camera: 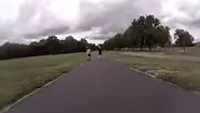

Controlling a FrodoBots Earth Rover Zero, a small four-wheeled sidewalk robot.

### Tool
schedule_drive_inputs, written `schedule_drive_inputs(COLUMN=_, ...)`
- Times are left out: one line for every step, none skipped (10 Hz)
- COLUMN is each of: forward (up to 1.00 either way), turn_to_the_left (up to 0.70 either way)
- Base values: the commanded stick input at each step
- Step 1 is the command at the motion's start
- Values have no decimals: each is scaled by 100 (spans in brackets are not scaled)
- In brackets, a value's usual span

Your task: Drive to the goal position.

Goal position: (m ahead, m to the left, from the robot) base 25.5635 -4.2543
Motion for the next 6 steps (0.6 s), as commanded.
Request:
schedule_drive_inputs(forward=70, turn_to_the_left=0)
schedule_drive_inputs(forward=70, turn_to_the_left=0)
schedule_drive_inputs(forward=70, turn_to_the_left=0)
schedule_drive_inputs(forward=70, turn_to_the_left=0)
schedule_drive_inputs(forward=70, turn_to_the_left=0)
schedule_drive_inputs(forward=70, turn_to_the_left=0)
